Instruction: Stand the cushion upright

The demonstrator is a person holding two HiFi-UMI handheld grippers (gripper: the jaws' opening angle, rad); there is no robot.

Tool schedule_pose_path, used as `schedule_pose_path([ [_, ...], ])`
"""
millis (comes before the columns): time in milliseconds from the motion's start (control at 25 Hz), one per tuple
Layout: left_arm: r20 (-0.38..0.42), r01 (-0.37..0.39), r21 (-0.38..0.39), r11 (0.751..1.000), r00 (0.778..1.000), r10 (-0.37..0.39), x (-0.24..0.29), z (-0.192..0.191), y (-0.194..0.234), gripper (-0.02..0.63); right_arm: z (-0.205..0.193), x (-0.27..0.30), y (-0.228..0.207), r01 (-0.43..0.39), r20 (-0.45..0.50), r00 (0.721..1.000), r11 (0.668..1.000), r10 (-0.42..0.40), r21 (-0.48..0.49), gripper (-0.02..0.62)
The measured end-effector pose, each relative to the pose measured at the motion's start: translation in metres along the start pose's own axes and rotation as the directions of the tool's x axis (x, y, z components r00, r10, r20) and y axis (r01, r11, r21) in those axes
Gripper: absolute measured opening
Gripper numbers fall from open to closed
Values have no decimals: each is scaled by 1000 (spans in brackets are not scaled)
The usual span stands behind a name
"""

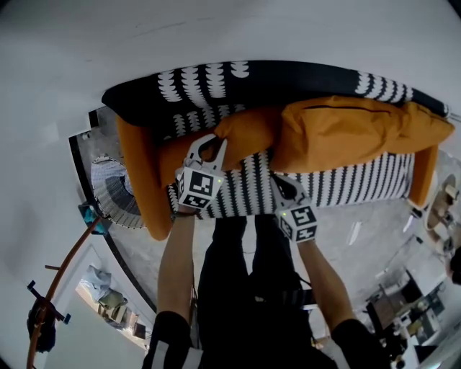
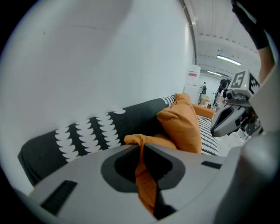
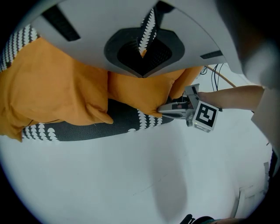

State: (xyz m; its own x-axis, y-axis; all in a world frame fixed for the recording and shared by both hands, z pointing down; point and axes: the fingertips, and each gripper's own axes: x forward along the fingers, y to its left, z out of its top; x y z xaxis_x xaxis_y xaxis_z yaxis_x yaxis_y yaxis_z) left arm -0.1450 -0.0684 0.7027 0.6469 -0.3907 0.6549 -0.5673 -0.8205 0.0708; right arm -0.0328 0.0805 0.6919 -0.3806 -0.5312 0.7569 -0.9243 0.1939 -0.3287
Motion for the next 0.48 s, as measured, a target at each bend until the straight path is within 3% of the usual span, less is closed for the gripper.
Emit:
schedule_pose_path([
  [280, 67, -72, 126, 989, 996, 64, -8, 23, 39, 31, -3, 2, 3, -1, -6, 1000, 1000, 1, 2, -5],
  [360, 64, -87, 123, 989, 995, 80, -4, 15, 49, 31, -5, 4, 3, -3, -12, 1000, 1000, 3, 2, -5],
  [480, 35, -109, 59, 992, 994, 107, 3, -6, 66, 32, -5, 7, 3, -4, -13, 1000, 1000, 4, -3, -5],
])
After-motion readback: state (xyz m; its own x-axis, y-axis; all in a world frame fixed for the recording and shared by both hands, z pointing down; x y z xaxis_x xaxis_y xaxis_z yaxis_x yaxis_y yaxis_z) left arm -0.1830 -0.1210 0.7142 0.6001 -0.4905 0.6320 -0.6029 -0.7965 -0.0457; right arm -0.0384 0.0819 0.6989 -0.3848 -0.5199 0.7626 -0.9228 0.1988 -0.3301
